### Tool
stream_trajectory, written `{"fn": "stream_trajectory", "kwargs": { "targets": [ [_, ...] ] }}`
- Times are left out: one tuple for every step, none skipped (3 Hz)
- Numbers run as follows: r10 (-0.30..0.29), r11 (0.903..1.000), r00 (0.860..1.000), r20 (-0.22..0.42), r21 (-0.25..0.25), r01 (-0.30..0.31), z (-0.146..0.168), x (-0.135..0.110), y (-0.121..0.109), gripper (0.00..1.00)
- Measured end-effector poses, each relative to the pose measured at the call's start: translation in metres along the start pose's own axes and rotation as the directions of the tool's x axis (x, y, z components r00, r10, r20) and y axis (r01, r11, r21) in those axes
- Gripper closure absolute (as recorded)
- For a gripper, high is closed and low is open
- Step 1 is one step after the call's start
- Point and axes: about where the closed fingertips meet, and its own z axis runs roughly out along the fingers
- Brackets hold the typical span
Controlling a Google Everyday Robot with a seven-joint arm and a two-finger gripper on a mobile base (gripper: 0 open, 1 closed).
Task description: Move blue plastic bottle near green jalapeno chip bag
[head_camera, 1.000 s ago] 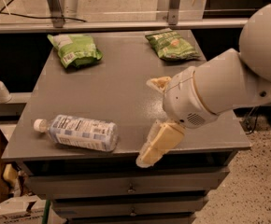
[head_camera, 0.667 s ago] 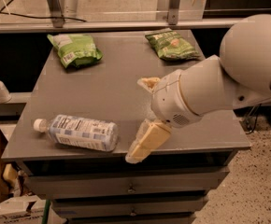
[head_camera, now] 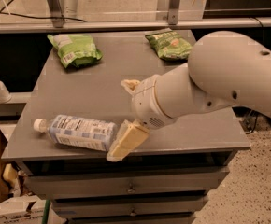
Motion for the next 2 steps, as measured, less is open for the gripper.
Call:
{"fn": "stream_trajectory", "kwargs": {
  "targets": [
    [0.0, 1.0, 1.0, 0.015, -0.004, 0.0, 0.018, -0.012, 0.002, 0.0],
    [0.005, 0.9999, 1.0, 0.029, -0.011, -0.005, 0.036, -0.022, 0.007, 0.0]
  ]
}}
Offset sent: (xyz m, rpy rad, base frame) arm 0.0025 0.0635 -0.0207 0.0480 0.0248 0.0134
